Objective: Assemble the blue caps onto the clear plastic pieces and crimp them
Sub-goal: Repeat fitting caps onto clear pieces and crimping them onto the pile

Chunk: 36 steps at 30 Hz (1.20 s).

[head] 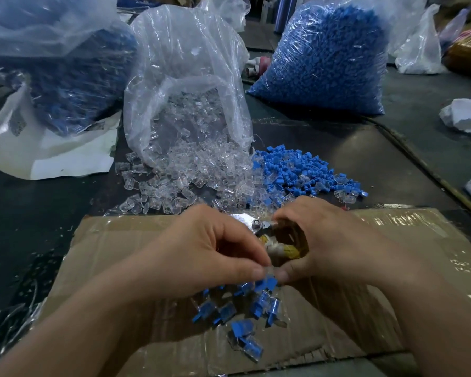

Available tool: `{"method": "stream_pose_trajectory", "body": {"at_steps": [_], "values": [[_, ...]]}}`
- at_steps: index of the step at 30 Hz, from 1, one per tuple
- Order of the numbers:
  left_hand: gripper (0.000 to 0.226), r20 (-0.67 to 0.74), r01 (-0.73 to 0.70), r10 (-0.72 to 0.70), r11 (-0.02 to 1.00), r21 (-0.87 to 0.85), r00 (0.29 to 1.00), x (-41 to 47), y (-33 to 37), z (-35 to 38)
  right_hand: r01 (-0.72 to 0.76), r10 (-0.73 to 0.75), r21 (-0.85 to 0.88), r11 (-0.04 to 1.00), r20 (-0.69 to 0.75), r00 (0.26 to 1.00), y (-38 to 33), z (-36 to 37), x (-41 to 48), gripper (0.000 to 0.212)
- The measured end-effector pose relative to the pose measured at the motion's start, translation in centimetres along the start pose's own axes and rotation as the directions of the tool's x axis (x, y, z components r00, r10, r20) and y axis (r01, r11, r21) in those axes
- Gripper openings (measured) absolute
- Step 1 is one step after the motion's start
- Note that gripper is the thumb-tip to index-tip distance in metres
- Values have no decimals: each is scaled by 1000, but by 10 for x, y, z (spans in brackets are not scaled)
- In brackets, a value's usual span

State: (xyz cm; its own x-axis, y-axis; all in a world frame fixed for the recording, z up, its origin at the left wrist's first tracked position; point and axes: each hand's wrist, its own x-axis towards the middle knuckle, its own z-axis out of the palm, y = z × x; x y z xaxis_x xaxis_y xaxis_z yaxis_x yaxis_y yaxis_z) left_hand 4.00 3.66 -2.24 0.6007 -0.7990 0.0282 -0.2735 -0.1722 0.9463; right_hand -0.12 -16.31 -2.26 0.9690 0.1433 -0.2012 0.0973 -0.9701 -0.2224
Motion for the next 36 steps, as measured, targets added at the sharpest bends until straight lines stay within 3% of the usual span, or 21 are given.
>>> {"method": "stream_pose_trajectory", "body": {"at_steps": [5,8,11,12,14,16,19,21,25,32,36], "values": [[20,49,-11,11,1000,8,999,-1,1,1,5,-6,50,999,26,1000,3,-2,-1,76],[24,-177,29,-38,998,-52,983,0,0,0,-17,20,115,993,-18,1000,3,-7,0,69],[6,-562,108,-92,994,-5,822,6,-9,-4,-46,76,214,976,-134,988,6,-13,-1,65],[12,-657,141,-66,988,61,751,8,-14,-5,-48,98,256,965,-186,978,8,-14,-1,56],[18,-739,213,-15,961,174,674,10,-20,-7,-50,148,321,946,-288,946,13,-15,0,31],[17,-736,311,35,892,327,676,12,-25,-9,-66,211,358,931,-381,900,20,-14,1,12],[31,-655,416,18,758,502,756,16,-38,-14,-93,311,423,901,-483,818,29,-11,5,19],[37,-618,465,-35,693,551,785,18,-44,-17,-105,375,474,874,-521,767,34,-10,7,22],[29,-615,483,-36,656,580,788,20,-47,-18,-114,436,521,846,-552,711,39,-6,12,23],[17,-646,403,89,715,571,758,18,-47,-15,-162,450,516,841,-500,740,46,1,22,20],[14,-662,328,181,755,567,727,20,-43,-13,-188,371,387,903,-479,796,46,4,29,5]]}}
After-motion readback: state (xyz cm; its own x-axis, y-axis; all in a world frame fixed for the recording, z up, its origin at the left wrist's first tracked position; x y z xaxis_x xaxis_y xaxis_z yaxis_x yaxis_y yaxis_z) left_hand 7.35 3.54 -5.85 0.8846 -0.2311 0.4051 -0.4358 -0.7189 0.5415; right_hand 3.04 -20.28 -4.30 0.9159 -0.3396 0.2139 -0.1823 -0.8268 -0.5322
